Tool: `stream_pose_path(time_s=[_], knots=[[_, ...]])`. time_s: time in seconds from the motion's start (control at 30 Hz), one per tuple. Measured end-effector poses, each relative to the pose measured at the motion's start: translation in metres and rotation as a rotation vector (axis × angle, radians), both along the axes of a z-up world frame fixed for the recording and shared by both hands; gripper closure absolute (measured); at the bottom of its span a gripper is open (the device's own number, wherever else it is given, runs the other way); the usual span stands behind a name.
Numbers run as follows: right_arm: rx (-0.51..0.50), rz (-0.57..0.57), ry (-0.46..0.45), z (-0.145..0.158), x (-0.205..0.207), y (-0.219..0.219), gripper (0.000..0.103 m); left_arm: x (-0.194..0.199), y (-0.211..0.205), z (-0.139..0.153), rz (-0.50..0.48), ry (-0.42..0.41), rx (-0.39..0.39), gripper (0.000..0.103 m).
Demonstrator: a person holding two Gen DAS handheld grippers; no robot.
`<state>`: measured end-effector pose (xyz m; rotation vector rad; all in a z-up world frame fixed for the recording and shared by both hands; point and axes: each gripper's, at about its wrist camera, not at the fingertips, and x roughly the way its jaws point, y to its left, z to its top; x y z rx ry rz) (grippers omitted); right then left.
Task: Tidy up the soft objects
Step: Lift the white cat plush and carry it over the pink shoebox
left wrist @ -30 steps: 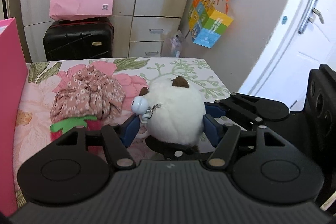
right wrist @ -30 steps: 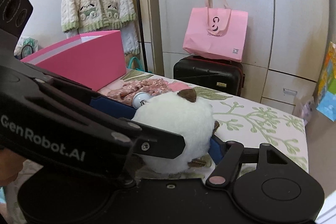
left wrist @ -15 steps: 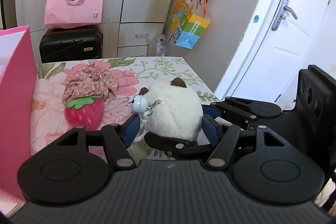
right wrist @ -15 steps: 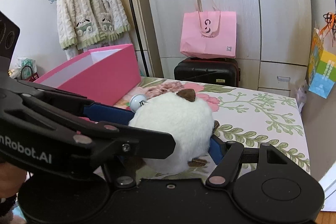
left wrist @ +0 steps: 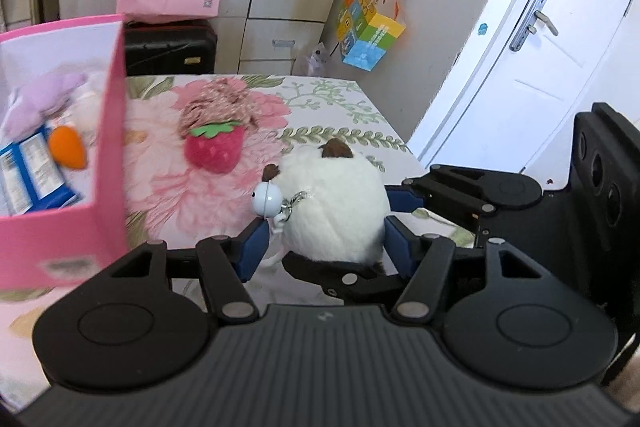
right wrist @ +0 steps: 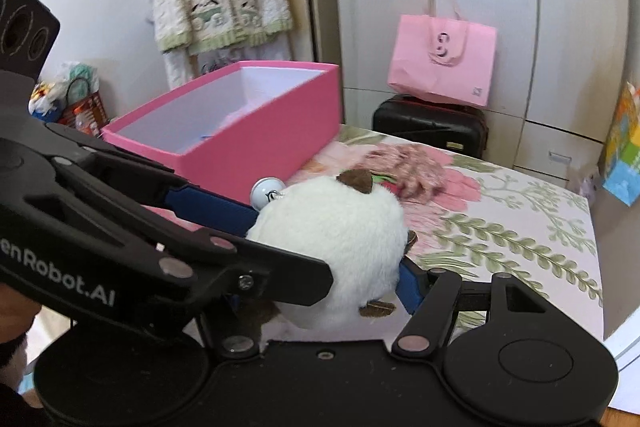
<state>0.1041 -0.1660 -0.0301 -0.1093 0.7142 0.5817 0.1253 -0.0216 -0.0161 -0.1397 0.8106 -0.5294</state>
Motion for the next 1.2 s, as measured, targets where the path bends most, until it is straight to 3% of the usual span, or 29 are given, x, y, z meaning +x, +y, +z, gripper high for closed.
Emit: stream_pose_path(time_s=[0.37,0.7,0.97,1.2], knots=[[-0.019,0.168,-0.07,0.066,-0.03,0.07,0.03,-0.045,0.075,0.057,0.056,-0.062,-0.008,0.041],[0.064,0.242,-0.134,0.087,-0.002,0.12,0.028,-0.034,0.128,0.085,0.179,-0.158,-0.017,0.041],[0.077,0.27,-0.165,0.081,0.043,0.155,0.026,0.009,0.167,0.08,0.27,-0.161,-0.058,0.041],[0.124,0.347,-0.032,0.054,0.102,0.17,0.026,0.054,0.195,0.05,0.331,-0.079,-0.075,0.041]])
